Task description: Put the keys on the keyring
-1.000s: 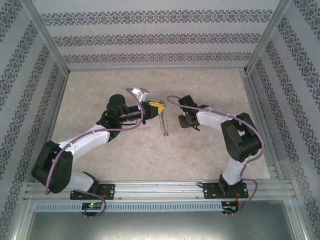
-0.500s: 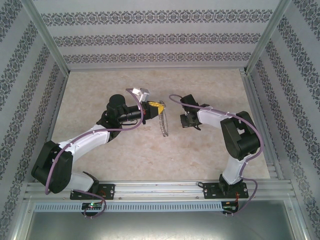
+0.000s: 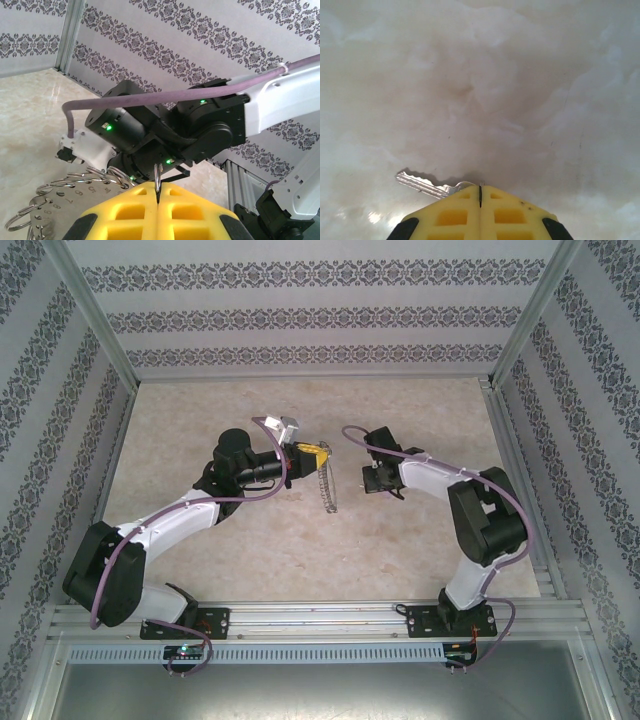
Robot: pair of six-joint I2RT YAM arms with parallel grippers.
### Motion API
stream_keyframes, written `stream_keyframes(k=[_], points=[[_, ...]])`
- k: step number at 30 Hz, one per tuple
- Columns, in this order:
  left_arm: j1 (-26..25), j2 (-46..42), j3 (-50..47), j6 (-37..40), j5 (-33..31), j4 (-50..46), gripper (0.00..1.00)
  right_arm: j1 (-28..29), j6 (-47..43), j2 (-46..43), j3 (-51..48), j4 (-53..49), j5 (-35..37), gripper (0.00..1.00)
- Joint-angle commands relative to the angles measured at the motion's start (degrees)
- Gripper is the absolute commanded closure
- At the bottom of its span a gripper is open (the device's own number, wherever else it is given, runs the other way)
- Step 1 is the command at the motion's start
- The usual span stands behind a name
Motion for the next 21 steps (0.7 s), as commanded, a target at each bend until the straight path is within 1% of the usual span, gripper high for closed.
stream_keyframes(k=[1,4,7,14,16,21], points=[[-0.69,-0.16,1.36,-0.65,0.59,4.57,1.00,-0.39,2.05,-4.32,-1.90,1.36,-4.16,1.00],[-0.70,-0.20,1.29,-0.72,0.62,4.72,1.00,-0.35,3.23,-6.41,-3.05,2.66,-7.55,1.00],[-0.72,-0.10,1.10,-0.88,0.59,5.09,1.00,-0.54,4.84,-7.73,-3.98,4.52,-12.42,1.00],[-0.78,-0.13,1.01,-1.17,0.46,5.36,1.00,-0.48,8.58,-5.92,-6.19,10.52,-23.85,1.00],[-0.78,-0.22,0.92,-1.14,0.45,5.36,1.00,-0.39,8.55,-4.20,-6.11,10.84,-24.62,1.00],[-0.78,-0.48,0.74,-1.23,0.59,5.44,1.00,-0.48,8.57,-0.40,-5.60,11.37,-22.78,1.00]])
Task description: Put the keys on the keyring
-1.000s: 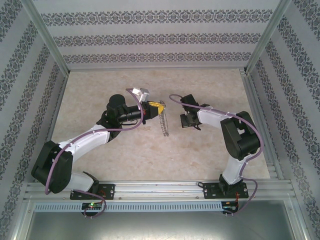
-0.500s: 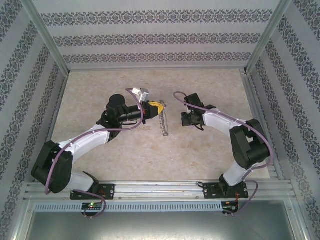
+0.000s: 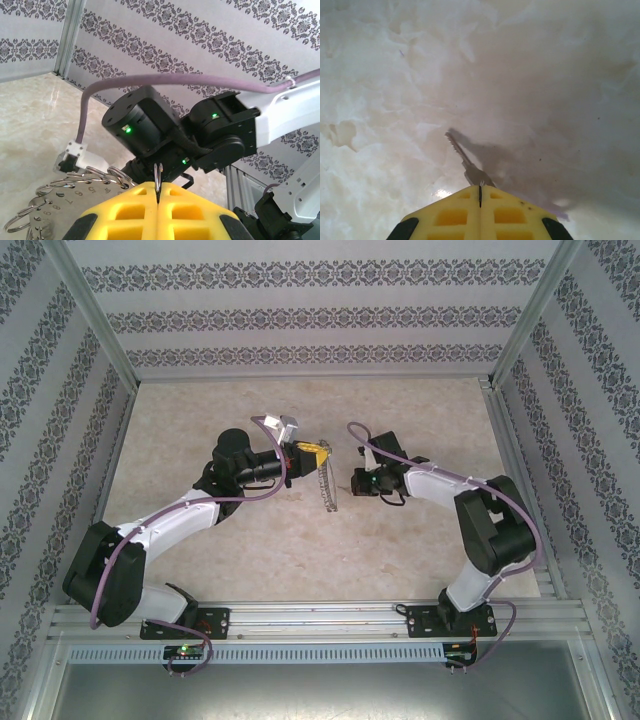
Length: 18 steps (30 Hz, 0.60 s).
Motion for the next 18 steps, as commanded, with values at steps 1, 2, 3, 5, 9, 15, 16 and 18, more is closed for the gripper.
stream_keyframes(k=[1,2,3,5,9,15,16,18], points=[[-0.78,-0.48,0.74,-0.59,0.58,4.20,1.00,-0.51,1.12,2.73,-0.13,1.64,-0.78,1.00],[-0.84,-0.57,0.82,-0.51,0.55,4.12,1.00,-0.50,1.12,3.25,-0.06,1.71,-0.42,1.00],[-0.78,-0.66,0.83,-0.40,0.48,3.95,1.00,-0.58,1.09,3.72,-0.02,1.86,-0.11,1.00],[-0.78,-0.75,0.99,-0.31,0.56,3.74,1.00,-0.67,1.13,4.25,-0.01,2.07,0.06,1.00],[-0.82,-0.83,1.18,0.01,0.48,3.32,1.00,-0.67,1.12,4.26,-0.03,2.15,0.79,1.00],[-0.78,-0.60,1.44,0.03,0.57,3.08,1.00,-0.62,0.90,4.35,0.32,1.87,1.64,1.00],[-0.82,-0.64,1.53,0.01,0.61,2.99,1.00,-0.61,0.86,4.39,0.34,1.91,1.48,1.00],[-0.78,-0.63,1.53,-0.06,0.60,2.97,1.00,-0.68,0.85,4.35,0.19,2.05,1.36,1.00]])
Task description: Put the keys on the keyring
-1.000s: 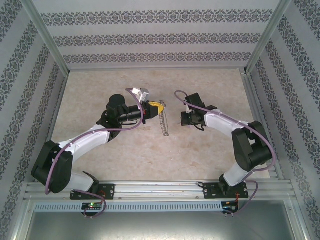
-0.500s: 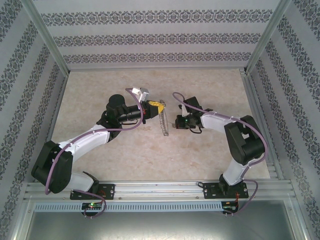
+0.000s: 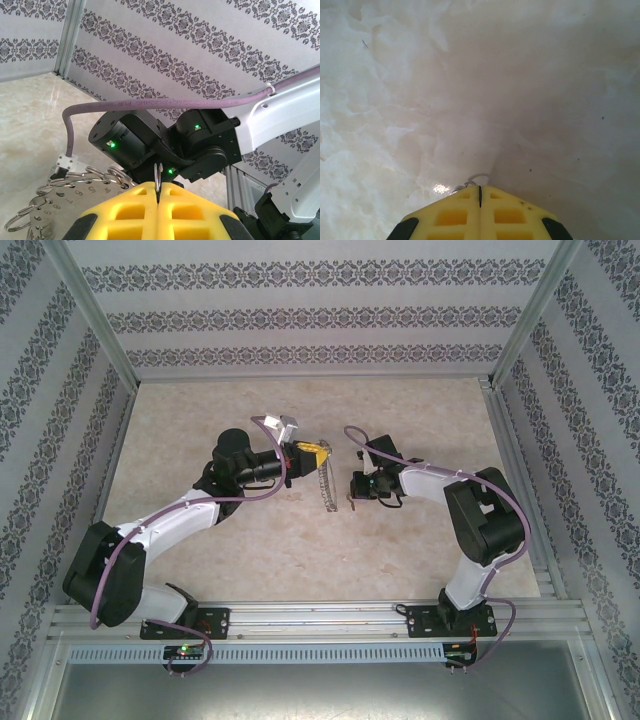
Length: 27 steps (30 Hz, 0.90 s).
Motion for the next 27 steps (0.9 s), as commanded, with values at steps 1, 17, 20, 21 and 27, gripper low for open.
stream_keyframes(k=[1,17,20,21,27], points=[[-0.78,-0.64,1.53,-0.05,0.63,2.97,1.00,-0.59,0.05,0.61,0.20,0.51,0.59,0.97],[-0.84,-0.55,1.44,-0.18,0.41,3.32,1.00,-0.17,0.53,-0.71,-0.47,1.48,-0.65,0.84],[-0.78,-0.66,1.36,-0.15,0.46,3.26,1.00,-0.05,0.53,-0.40,-0.36,1.37,-0.75,0.84],[-0.78,-0.75,1.36,-0.06,0.45,3.17,1.00,-0.02,0.53,-0.38,-0.28,1.37,-0.68,0.84],[-0.83,-0.80,1.36,-0.01,0.45,3.15,1.00,-0.01,0.27,-0.14,-0.29,1.02,-0.58,0.84]])
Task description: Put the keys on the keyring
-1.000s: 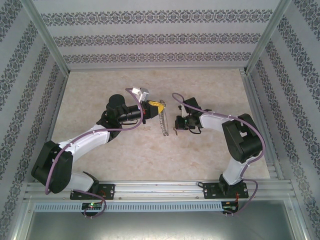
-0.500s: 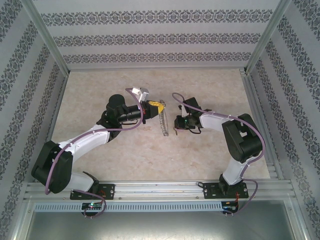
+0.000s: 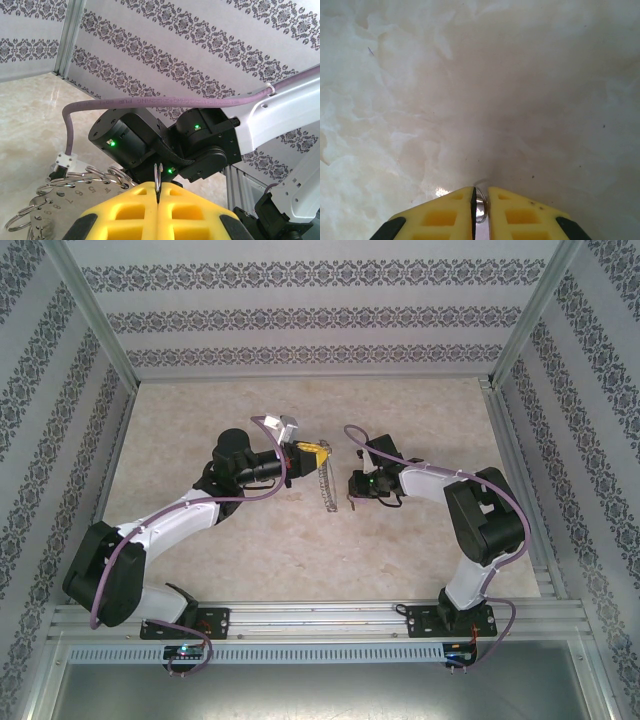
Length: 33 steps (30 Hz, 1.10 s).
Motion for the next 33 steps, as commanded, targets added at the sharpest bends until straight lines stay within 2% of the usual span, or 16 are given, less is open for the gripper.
stream_keyframes(k=[1,23,30,33], points=[[-0.84,-0.81,1.36,0.06,0.43,3.15,1.00,-0.02,0.09,-0.07,-0.28,0.03,-0.72,0.84],[-0.80,-0.63,1.32,-0.20,0.45,3.59,1.00,0.20,0.07,1.45,-0.64,0.21,-1.59,0.86],[-0.81,-0.65,1.18,-0.19,0.32,3.72,1.00,0.15,-0.09,1.18,-0.70,0.00,-1.50,0.93],[-0.78,-0.64,1.27,-0.21,0.45,3.76,1.00,0.18,-0.17,0.93,-0.54,-0.13,-1.51,1.00]])
